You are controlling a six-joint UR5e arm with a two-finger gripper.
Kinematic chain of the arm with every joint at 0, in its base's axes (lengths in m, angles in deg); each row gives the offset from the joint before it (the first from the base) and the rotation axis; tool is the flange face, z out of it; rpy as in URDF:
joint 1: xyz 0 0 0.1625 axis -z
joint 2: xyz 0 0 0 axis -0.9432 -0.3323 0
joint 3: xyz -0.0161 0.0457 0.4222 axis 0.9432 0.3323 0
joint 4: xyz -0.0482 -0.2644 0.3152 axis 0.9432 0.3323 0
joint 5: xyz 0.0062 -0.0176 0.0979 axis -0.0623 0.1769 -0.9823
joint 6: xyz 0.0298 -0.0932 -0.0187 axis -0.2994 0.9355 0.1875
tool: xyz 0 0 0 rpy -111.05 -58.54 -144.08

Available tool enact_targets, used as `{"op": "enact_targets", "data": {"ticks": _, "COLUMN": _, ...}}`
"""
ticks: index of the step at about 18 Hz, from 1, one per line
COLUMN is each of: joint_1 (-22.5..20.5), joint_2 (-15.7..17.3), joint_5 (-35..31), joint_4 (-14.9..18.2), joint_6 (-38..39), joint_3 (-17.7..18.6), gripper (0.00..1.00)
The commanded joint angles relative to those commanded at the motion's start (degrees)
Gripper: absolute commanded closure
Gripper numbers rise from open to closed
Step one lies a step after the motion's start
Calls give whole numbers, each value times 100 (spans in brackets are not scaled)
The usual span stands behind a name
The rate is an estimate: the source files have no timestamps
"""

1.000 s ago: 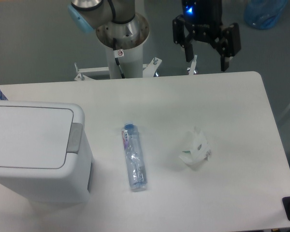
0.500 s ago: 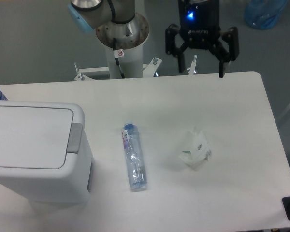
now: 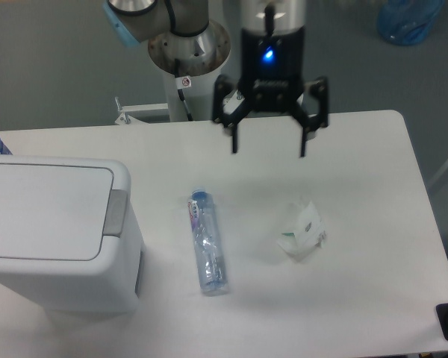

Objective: Open the trash can
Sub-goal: 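Move the gripper toward the white trash can's lid edge, then lower the gripper onto the lid's raised tab beside the bottle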

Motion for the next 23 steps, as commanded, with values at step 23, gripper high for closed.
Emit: {"op": "enact_targets", "data": {"ticks": 23, "joint_1": 897, "joint_2": -484, "joint_5": 26, "joint_4": -141, "joint_6": 810, "joint_3": 26, "gripper": 0}}
